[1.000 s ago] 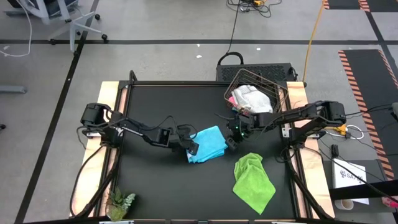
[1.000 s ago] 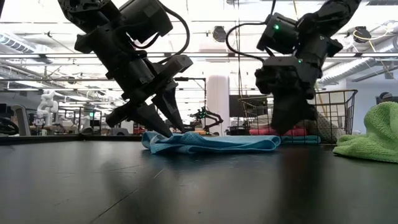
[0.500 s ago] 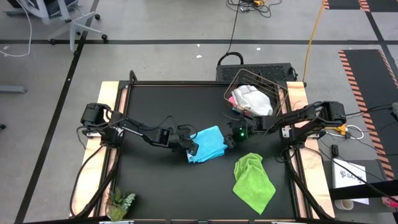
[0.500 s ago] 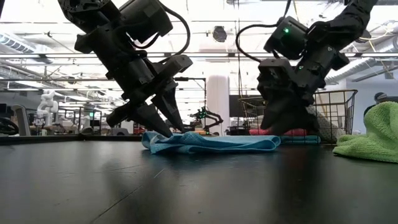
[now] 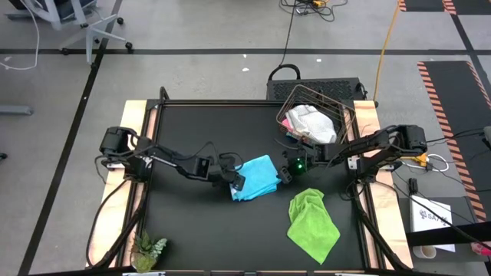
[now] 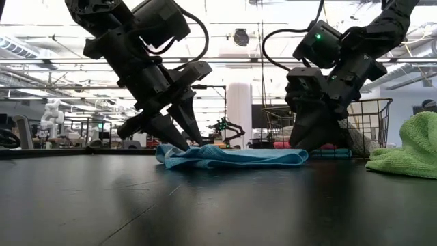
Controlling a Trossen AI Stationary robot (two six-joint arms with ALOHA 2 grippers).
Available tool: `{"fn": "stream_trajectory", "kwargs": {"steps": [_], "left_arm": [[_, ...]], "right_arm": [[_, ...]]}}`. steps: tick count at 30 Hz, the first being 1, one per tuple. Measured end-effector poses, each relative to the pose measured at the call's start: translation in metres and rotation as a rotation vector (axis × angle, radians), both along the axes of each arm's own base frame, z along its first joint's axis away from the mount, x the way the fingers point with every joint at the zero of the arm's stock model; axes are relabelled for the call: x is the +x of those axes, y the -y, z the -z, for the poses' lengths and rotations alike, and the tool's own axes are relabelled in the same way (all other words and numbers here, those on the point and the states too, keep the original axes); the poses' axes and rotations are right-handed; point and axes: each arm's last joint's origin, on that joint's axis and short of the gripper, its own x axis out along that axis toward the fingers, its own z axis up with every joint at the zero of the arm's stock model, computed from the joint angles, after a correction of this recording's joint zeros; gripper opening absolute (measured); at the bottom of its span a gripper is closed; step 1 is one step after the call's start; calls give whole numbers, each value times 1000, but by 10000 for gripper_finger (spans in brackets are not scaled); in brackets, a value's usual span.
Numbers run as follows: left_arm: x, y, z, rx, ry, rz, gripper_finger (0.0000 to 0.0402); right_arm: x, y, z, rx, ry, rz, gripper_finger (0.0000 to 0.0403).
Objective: Fold microfiber towels
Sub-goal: Fold the blue towel
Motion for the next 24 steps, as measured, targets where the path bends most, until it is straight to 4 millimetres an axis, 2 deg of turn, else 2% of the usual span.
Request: {"fn": "stream_trajectory", "kwargs": {"steps": [3,10,18,21,24], "left_arm": [[0,-3,0,0,0,-9,126],[1,-9,0,3,0,-25,126],[1,-10,0,12,-2,-18,126],[1,-10,0,12,-2,-17,126],[1,-10,0,12,-2,-17,126]], "right_arm": [[0,-1,0,-5,6,-9,119],[1,-9,-1,-17,12,-52,72],[1,-9,0,-43,11,-42,59],[3,-9,-1,-38,29,-38,34],[9,-10,-8,8,119,-57,6]]}}
